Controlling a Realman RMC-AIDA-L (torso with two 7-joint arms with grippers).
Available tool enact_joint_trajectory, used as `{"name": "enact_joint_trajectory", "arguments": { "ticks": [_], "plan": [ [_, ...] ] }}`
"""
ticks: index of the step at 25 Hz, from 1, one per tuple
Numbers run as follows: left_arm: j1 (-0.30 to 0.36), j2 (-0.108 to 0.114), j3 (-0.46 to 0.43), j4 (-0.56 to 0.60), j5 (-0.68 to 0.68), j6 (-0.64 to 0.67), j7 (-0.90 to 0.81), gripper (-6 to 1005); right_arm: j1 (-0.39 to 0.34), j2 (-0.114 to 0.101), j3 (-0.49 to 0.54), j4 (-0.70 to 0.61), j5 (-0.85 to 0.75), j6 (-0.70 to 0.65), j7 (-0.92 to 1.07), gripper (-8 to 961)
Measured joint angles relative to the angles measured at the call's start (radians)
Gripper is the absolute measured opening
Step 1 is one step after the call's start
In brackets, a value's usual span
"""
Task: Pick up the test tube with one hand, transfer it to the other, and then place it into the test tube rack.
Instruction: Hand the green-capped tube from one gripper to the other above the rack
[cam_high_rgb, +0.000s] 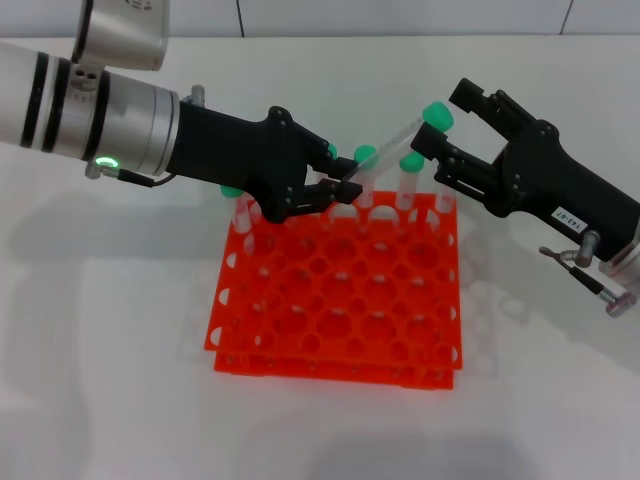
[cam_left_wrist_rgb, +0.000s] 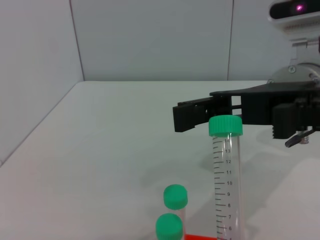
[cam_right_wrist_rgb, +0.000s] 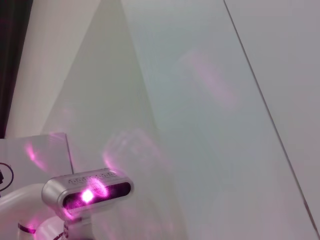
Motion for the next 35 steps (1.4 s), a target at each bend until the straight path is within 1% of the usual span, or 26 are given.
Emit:
{"name": "enact_joint_trajectory", "arguments": {
  "ticks": [10,14,20,26,35],
  "plan": [
    [-0.010,0.000,0.002,-0.004,0.002,-0.006,0.000,194,0.008,0.000,-0.008,0.004,-0.004,-0.008,-0.001,870],
    [-0.010,0.000,0.003,-0.004,0.002,-0.006,0.000,194,0.010,0.000,-0.008,0.005,-0.010,-0.009,-0.003,856],
    [-0.010,0.000,0.004,-0.004,0.002,-0.006,0.000,194,0.011,0.000,0.003,0.006,-0.026,-0.015,-0.011,712],
    [-0.010,0.000,0.004,-0.003,0.002,-0.006,0.000,194,0.011,0.000,0.003,0.006,-0.026,-0.014,-0.011,545],
    [-0.010,-0.003,0.013,-0.001,0.002,-0.006,0.000,194,0.015,0.000,0.003,0.014,-0.027,-0.008,-0.014,482]
  ]
}}
